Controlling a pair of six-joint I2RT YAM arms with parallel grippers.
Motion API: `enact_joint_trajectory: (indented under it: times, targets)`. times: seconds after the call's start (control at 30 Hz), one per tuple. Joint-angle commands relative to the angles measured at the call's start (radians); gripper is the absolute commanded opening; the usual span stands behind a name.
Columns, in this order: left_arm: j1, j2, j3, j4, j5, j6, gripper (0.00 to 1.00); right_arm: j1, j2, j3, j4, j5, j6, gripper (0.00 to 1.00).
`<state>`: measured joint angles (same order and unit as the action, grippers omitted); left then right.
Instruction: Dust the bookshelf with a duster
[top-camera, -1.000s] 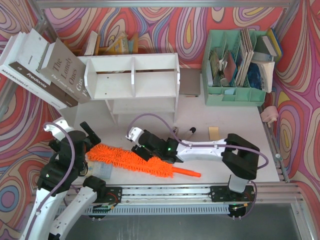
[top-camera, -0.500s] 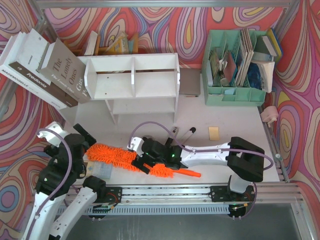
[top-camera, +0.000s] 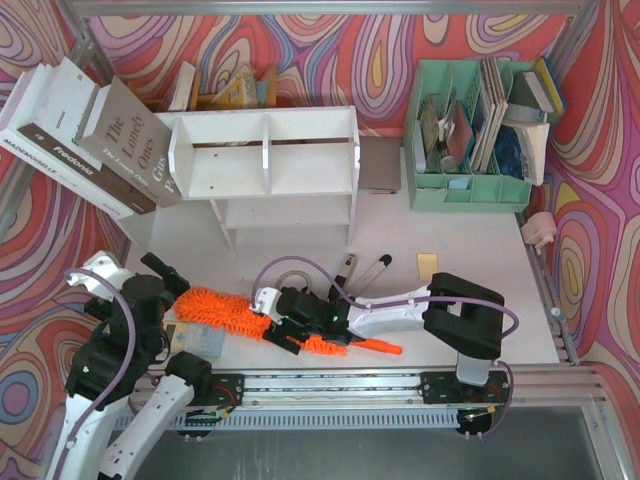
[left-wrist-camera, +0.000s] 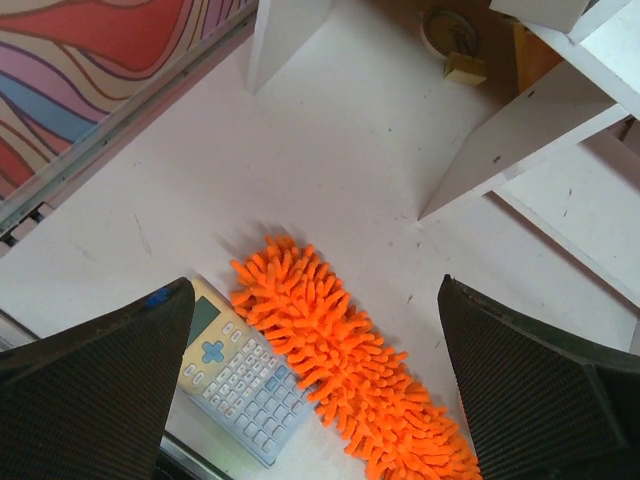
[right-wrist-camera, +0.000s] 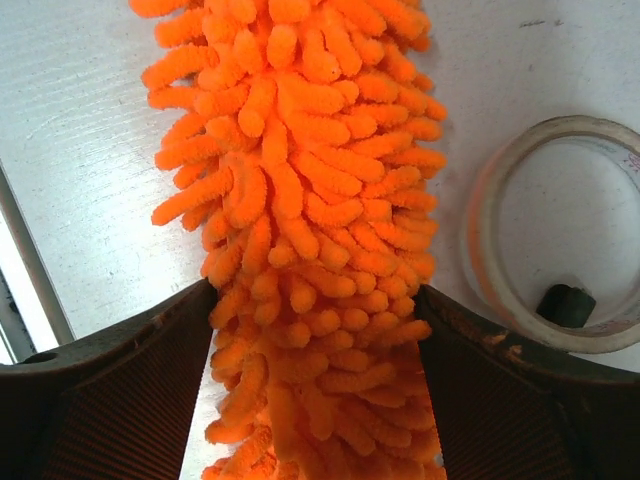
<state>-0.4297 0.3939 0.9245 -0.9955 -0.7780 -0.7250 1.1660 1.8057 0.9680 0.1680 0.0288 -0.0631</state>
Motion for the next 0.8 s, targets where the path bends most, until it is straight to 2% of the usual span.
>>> enact_joint_trajectory:
  times: [0.0, 0.13, 0.43, 0.6, 0.77]
  targets:
    - [-0.002, 0.039, 0.000, -0.087, -0.009, -0.100, 0.98, 0.009, 0.034, -0.004, 0.034, 0.014, -0.017, 0.71]
    - [-0.003, 0.134, 0.060, -0.190, -0.036, -0.194, 0.98, 0.009, 0.061, 0.011, 0.023, 0.020, -0.017, 0.65]
    - [-0.003, 0.151, 0.073, -0.210, -0.018, -0.260, 0.94, 0.009, 0.014, 0.009, 0.037, 0.039, -0.039, 0.37]
    - [-0.002, 0.158, 0.067, -0.223, -0.002, -0.313, 0.93, 0.009, -0.008, 0.031, 0.028, 0.064, -0.063, 0.30]
    - [-0.003, 0.146, 0.053, -0.237, 0.024, -0.384, 0.92, 0.009, -0.059, 0.041, 0.029, 0.108, -0.082, 0.28]
